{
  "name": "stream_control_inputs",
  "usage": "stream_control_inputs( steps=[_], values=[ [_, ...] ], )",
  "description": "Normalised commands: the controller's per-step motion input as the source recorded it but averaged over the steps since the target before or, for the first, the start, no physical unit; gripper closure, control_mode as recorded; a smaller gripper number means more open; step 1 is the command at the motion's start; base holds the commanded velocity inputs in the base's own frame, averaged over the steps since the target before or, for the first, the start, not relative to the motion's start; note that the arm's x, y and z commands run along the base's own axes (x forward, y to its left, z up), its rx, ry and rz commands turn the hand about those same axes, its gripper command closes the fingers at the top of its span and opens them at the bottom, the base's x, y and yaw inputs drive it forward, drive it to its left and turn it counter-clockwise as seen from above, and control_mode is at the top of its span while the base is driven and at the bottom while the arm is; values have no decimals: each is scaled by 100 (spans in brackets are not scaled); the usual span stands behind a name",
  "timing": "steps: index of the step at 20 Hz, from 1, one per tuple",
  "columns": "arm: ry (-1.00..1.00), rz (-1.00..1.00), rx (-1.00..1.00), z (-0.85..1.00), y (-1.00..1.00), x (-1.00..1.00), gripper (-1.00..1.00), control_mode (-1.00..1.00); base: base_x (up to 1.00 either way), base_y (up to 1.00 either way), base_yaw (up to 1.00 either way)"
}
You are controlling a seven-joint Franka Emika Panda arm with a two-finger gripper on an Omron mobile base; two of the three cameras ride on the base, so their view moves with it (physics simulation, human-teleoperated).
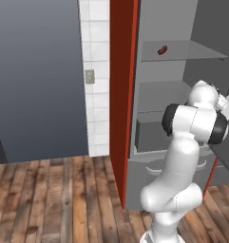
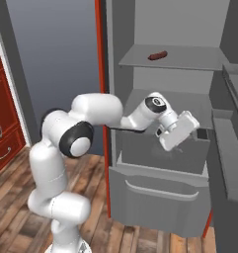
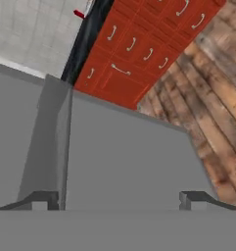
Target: Move the hot dog bun to the plate on the dining table and place the condiment next to that plate. Then navigate to the fridge and take the sausage and place it on the plate as well.
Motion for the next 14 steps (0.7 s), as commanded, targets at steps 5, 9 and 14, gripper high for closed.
stream_control_inputs(
  steps=[5,9,14],
  values=[
    [-13,26,32,21,33,-50,-100,-100,0,0,0],
    [-6,24,33,5,91,-27,-100,-100,0,0,0],
    [-13,28,30,35,95,-27,-100,-100,0,0,0]
  ],
)
